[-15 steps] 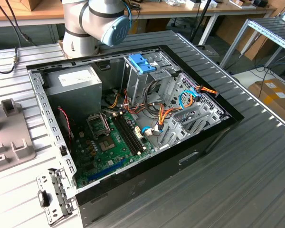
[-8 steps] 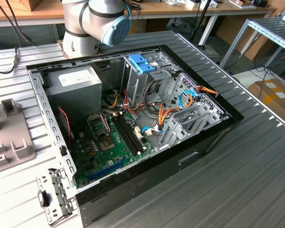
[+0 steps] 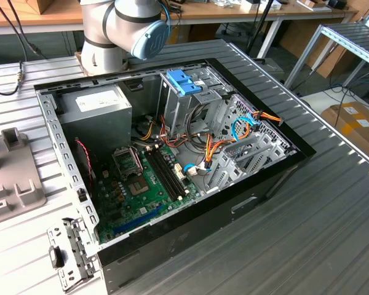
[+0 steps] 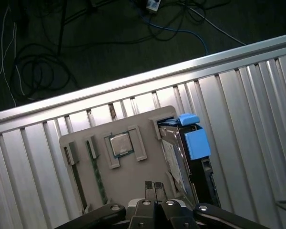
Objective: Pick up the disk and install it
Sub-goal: 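Pick up the disk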
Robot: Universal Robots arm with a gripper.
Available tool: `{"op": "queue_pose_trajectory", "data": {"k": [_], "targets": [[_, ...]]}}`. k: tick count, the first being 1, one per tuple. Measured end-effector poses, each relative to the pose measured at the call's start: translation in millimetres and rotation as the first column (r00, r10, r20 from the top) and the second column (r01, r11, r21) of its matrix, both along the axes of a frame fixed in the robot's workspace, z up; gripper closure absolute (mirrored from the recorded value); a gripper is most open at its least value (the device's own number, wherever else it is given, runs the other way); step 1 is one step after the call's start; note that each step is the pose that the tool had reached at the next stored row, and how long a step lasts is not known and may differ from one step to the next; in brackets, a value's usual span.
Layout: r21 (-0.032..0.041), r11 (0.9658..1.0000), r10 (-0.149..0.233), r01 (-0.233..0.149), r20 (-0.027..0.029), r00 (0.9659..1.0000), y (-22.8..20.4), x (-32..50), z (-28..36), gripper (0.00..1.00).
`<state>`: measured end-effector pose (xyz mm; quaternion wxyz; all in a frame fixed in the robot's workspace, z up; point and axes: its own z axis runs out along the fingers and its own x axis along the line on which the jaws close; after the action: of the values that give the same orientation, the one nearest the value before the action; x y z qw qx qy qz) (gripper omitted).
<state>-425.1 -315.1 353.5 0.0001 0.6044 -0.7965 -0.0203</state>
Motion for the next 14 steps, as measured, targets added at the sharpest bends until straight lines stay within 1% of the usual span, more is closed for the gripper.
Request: {"op": "queue_pose_trajectory", "data": {"k": [5, 8, 14], "targets": [[0.0000, 0.9995, 0.030, -0.030, 0.0000, 0.9995, 0.0, 0.0, 0.0, 0.89], [0.0000, 0.9981, 0.061, -0.061, 0.0000, 0.9981, 0.0, 0.0, 0.0, 0.89], [0.0000, 0.9959, 0.090, -0.090, 0.0000, 0.9959, 0.0, 0.0, 0.0, 0.89]]}}
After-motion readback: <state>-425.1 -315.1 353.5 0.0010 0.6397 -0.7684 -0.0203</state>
